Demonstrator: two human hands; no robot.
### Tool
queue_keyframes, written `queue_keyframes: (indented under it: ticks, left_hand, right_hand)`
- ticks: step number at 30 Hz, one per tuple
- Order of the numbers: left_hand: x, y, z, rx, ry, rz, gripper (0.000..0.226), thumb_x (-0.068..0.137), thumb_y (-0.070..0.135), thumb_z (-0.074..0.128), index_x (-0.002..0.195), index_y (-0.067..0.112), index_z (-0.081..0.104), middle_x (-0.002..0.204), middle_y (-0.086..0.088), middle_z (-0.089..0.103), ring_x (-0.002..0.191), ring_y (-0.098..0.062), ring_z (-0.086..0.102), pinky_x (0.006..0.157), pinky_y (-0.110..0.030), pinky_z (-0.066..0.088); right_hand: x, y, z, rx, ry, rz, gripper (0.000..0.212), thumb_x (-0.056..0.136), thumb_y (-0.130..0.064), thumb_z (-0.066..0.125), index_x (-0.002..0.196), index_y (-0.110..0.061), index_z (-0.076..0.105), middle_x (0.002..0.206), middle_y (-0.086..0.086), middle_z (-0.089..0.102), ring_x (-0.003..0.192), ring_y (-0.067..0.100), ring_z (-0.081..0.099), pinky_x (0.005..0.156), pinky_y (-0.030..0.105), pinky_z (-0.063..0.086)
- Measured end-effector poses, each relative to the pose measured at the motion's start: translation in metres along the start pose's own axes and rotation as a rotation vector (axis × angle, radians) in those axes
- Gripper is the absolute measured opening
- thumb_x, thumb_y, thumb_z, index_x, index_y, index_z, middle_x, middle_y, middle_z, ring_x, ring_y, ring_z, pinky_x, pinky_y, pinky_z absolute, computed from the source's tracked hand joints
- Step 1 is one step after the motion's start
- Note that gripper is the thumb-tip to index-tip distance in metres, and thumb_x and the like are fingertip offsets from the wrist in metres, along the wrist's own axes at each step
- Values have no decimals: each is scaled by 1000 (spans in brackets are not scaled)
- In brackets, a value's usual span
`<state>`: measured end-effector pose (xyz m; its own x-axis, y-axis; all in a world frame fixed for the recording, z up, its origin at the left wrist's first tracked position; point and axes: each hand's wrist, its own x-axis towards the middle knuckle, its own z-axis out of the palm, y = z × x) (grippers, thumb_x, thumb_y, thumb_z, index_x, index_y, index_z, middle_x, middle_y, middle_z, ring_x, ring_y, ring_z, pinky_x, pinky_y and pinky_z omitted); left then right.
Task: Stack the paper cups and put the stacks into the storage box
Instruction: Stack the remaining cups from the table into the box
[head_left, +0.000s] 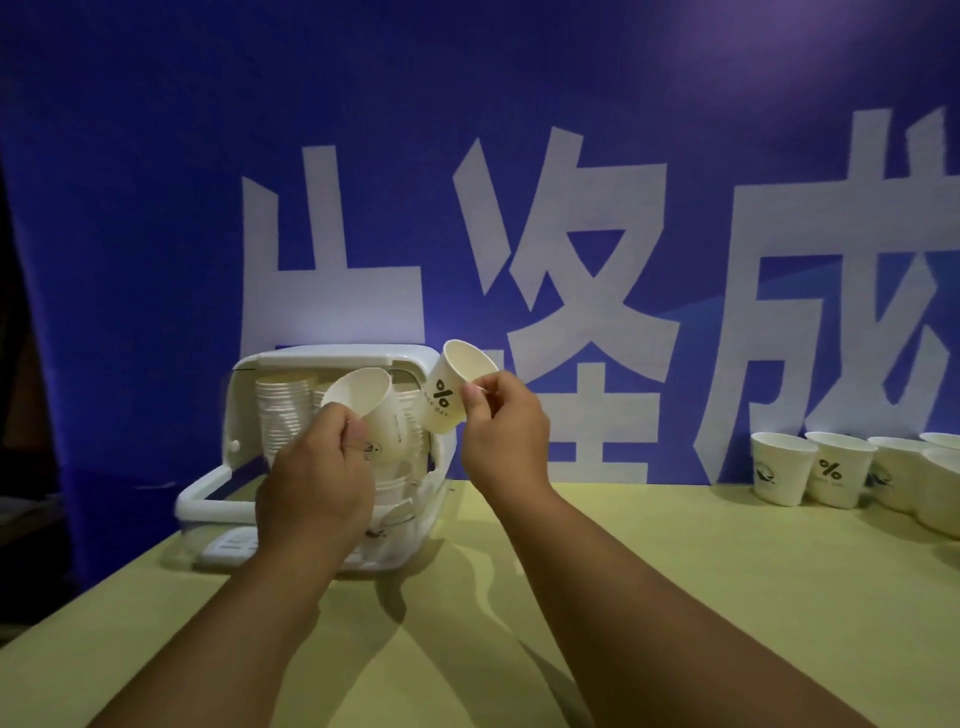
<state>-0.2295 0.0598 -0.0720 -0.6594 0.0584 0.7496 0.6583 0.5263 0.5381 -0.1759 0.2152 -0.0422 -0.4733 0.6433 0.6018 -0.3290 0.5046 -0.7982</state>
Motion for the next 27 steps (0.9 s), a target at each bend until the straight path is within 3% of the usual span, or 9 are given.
queue_keyframes:
  ticks: [6,8,11,16,18,20,23,27]
  left_hand:
    - [3,-6,1,303,-213,-10,26,108,40,31,88,30,44,89,7,53,78,-14,53,64,-36,48]
    - [1,-9,2,380,-317,-27,21,107,39,35,99,31,52,108,5,47,95,-15,50,80,-39,52]
    - [-1,-15,3,457,-387,12,22,107,39,39,114,31,58,127,4,41,116,-17,43,100,-41,44]
    - [0,-17,2,348,-369,-38,16,107,36,39,114,33,53,105,9,59,102,-15,56,98,-43,46]
    - [-1,-17,1,350,-345,-63,15,107,36,38,117,33,50,106,7,62,102,-18,59,96,-44,45]
    - [-1,-16,1,332,-307,-81,18,107,34,40,124,32,44,115,3,64,107,-22,60,98,-47,44]
    - [-2,-11,2,153,-202,-85,44,106,26,46,146,34,31,140,-2,58,125,-28,56,101,-55,48]
    - [-5,-1,3,9,-136,57,64,105,18,49,155,45,22,155,3,45,138,-25,47,105,-60,47]
  right_hand:
    - [-3,2,0,-51,-46,-88,4,98,-33,56,100,-31,59,99,-11,61,88,10,58,67,19,52]
    - [-7,3,1,-87,-92,-122,2,98,-31,56,97,-32,58,96,-11,59,86,8,57,69,22,54]
    - [-10,4,5,-139,-120,-171,4,99,-29,56,95,-31,57,94,-12,58,83,5,54,67,20,50]
    - [-13,6,13,-202,-213,-186,5,98,-29,57,102,-30,60,99,-12,59,82,5,54,69,16,47]
    - [-15,8,15,-230,-258,-185,6,98,-29,57,103,-30,60,99,-13,59,82,5,54,68,15,44]
    - [-16,10,17,-263,-303,-186,6,98,-29,57,103,-31,60,100,-13,58,82,7,54,66,15,43]
    - [-18,11,18,-332,-369,-197,11,98,-28,57,108,-27,63,104,-8,61,87,11,56,69,17,44]
    - [-20,8,18,-312,-433,-192,16,98,-28,58,112,-25,64,105,-6,58,91,12,55,69,16,41]
